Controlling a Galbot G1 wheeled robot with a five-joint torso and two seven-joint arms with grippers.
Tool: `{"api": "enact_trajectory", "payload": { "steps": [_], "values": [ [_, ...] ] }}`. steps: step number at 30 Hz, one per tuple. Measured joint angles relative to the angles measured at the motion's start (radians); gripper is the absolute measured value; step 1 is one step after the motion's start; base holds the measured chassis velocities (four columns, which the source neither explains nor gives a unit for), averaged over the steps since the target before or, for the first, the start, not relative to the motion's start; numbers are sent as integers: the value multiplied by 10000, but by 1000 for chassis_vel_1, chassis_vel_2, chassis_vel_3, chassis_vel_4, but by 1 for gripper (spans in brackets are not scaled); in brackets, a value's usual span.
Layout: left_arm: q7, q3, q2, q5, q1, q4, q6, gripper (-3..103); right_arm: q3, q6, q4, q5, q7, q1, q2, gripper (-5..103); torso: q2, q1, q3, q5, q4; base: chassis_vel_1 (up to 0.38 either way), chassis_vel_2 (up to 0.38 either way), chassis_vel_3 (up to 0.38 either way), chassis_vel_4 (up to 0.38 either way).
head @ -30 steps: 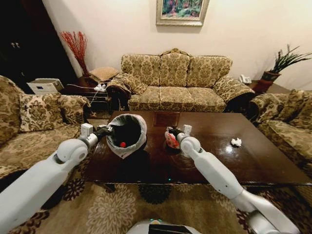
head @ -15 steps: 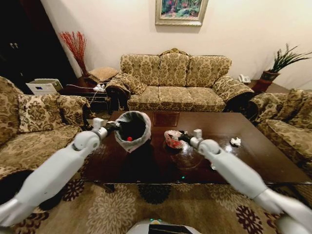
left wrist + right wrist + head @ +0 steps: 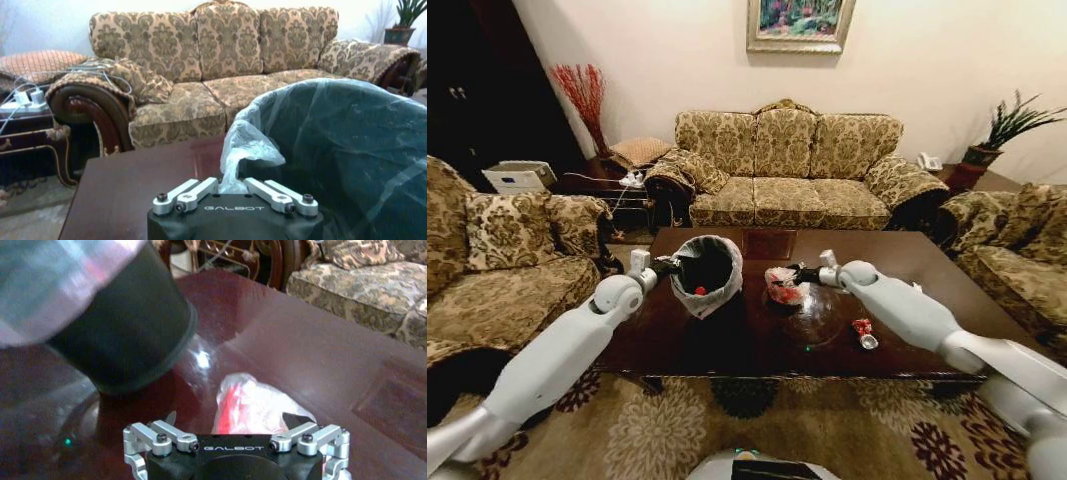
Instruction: Move to the front of the table and place the trash on the table into the trash bin.
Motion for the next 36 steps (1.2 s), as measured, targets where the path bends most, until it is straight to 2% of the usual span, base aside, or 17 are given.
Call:
{"api": "enact_trajectory", "payload": {
  "steps": [7, 8, 11, 15, 16, 18, 21, 23, 24, 27, 28, 29, 30, 33, 36],
  "values": [
    [-35, -81, 130, -123, -91, -107, 51, 2, 250, -64, -232, -487, 205, -428, 180, 100, 1, -5, -2, -1, -3, 0, 0, 0, 0],
    [-38, -105, 163, -132, -91, -130, 51, 2, 357, -62, -274, -555, 224, -524, 221, 103, 1, -4, -3, -2, -2, 0, 0, 0, 0],
    [-42, -154, 240, -164, -92, -215, 52, 2, 525, -59, -280, -645, 289, -711, 262, 100, 0, -4, -2, -1, -2, 0, 0, 0, 0],
    [-73, -308, 355, -237, -47, -401, 64, 2, 766, -82, -68, -660, 602, -959, 246, 79, 1, -4, -2, 1, -4, 0, 0, 0, 0],
    [-73, -308, 355, -237, -47, -401, 64, 2, 766, -82, -68, -660, 602, -959, 246, 79, 1, -4, -2, 1, -4, 0, 0, 0, 0],
    [-75, -373, 403, -247, 23, -446, 66, 2, 947, -116, 20, -645, 838, -1071, 242, 68, 1, -4, -2, -2, -3, 0, 0, 0, 0],
    [-78, -387, 450, -247, 48, -447, 66, 2, 1026, -132, 20, -661, 942, -1122, 243, 62, 1, -3, -2, -2, -3, 0, 0, 0, 0],
    [-64, -401, 516, -247, 63, -448, 69, 2, 1175, -174, 3, -787, 1066, -1208, 247, 51, 0, -3, -2, -1, -2, 0, 0, 0, 0],
    [-64, -401, 516, -247, 63, -448, 69, 2, 1175, -174, 3, -787, 1066, -1208, 247, 51, 0, -3, -2, -1, -2, 0, 0, 0, 0],
    [-36, -464, 564, -252, 88, -448, 104, 2, 1319, -254, 72, -887, 1219, -1296, 218, 35, 1, -3, -2, 0, -2, 0, 0, 0, 0],
    [-36, -464, 564, -252, 88, -448, 104, 2, 1319, -254, 72, -887, 1219, -1296, 218, 35, 1, -3, -2, 0, -2, 0, 0, 0, 0],
    [-21, -498, 587, -261, 102, -450, 146, 2, 1421, -300, 146, -893, 1347, -1355, 203, 35, 0, -3, -2, -1, -2, 0, 0, 0, 0],
    [0, -529, 625, -289, 107, -460, 233, 2, 1585, -330, 277, -877, 1547, -1445, 186, 25, 0, -2, -1, -1, -2, 0, 0, 0, 0],
    [38, -560, 718, -344, 103, -489, 442, 2, 1983, -404, 688, -690, 1950, -1632, 128, 19, 0, -1, 0, 0, -3, 0, 0, 0, 0],
    [26, -567, 830, -452, 54, -547, 630, 2, 2942, -677, 1723, 14, 2665, -1996, -56, 3, 0, 0, 0, 3, -1, 0, 0, 0, 0]
  ]
}}
